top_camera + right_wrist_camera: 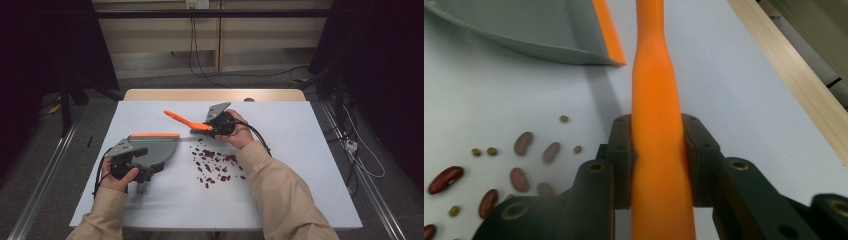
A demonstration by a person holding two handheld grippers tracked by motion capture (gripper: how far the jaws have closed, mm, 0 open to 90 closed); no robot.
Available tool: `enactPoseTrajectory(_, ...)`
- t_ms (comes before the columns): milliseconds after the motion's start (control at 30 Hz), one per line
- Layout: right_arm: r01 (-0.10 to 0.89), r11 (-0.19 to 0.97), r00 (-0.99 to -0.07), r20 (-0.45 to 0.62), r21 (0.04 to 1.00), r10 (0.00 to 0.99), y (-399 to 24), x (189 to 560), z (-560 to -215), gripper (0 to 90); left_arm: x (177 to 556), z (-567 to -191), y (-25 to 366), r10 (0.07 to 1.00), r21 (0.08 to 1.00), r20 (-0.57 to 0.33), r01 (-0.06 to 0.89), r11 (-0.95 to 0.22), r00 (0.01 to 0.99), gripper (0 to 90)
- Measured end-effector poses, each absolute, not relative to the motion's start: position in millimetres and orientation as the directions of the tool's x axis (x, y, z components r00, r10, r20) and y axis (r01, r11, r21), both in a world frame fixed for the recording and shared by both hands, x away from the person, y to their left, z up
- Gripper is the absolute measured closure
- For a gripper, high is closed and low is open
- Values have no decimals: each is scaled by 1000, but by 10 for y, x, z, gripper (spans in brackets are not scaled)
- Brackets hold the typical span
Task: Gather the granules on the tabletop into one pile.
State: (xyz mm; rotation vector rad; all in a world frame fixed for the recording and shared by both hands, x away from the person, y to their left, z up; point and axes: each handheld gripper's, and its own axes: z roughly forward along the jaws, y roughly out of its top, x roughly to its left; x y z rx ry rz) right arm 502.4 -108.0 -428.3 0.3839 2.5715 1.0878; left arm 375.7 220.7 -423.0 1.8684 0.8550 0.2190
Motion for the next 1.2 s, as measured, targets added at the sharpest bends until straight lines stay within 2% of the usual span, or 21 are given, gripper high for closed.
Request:
enactPoseTrajectory(333, 29, 707, -959, -180, 707, 218, -1044, 4769, -4247, 706, 3757, -4222, 2227, 648, 860, -224, 461, -220, 728, 54)
enactPoseTrajectory(700, -7, 712, -977, -155, 702, 144, -1242, 4445, -4218, 705, 3748, -4226, 2194, 643, 859, -221, 458, -227, 733, 54)
enactPoseTrajectory(933, 6, 696, -973, -156, 718, 169, -1328, 4374, -4134, 706, 3748, -4225, 2189, 643, 859, -221, 459, -228, 733, 54)
enactPoseTrajectory(1200, 28, 666, -954, -178, 745, 240, -1301, 4583, -4079, 706, 3758, -4231, 2186, 641, 859, -223, 459, -228, 735, 54)
